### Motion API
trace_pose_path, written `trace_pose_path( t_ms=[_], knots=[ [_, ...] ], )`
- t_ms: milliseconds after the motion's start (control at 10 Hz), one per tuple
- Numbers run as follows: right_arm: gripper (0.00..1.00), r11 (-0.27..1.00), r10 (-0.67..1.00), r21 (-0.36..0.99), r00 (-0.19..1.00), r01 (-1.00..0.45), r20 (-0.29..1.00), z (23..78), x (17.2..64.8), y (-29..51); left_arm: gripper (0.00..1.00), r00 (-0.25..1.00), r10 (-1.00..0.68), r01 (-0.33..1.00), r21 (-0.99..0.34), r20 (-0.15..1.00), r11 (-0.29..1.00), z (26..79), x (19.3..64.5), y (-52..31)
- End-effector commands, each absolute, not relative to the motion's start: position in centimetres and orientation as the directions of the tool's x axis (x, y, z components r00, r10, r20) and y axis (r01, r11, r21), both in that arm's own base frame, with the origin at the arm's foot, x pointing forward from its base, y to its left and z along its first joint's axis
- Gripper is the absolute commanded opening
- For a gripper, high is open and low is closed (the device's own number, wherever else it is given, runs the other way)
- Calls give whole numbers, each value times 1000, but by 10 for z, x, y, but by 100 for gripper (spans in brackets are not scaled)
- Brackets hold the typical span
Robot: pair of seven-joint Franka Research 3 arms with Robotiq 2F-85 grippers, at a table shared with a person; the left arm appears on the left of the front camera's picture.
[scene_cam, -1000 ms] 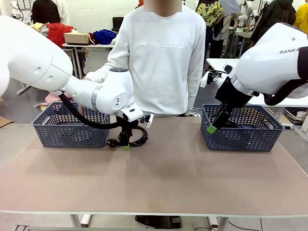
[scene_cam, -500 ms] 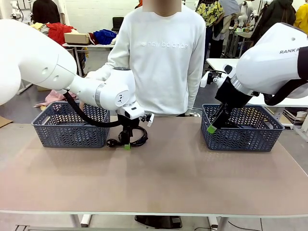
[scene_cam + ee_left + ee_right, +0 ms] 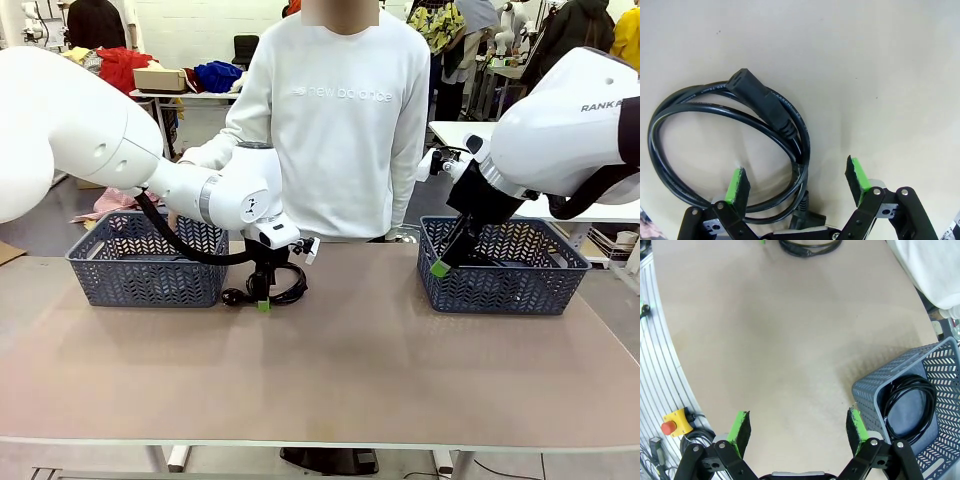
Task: Organize the cables according to human instructions.
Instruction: Pick up a bundle of cables and place it in the basket indicated by the human.
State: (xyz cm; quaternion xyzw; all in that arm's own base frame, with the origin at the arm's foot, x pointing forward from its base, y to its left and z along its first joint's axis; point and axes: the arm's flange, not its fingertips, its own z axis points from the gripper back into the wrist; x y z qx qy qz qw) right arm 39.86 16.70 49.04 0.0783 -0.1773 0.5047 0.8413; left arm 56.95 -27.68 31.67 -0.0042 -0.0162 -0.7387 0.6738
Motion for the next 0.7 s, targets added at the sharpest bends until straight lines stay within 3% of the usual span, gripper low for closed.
trace_pose_path(
  t_ms=[0, 300, 400, 500, 600],
  knots=[
    [100, 480, 822, -51, 428, -876, 376, 491, 398, 167, 100, -83, -996, 996, 23, 9, -83, 318, 574, -277],
    [100, 480, 822, -51, 428, -876, 376, 491, 398, 167, 100, -87, -996, 996, 9, 11, -87, 317, 575, -276],
    [100, 480, 822, -51, 428, -876, 376, 491, 398, 167, 86, -90, -996, 996, 11, 1, -90, 315, 575, -277],
    [100, 480, 822, -51, 428, -876, 376, 491, 398, 167, 83, -88, -996, 996, 14, 1, -88, 315, 575, -276],
    [100, 480, 822, -51, 428, -876, 376, 491, 398, 167, 69, -88, -996, 996, 16, 2, -88, 315, 575, -276]
  ],
)
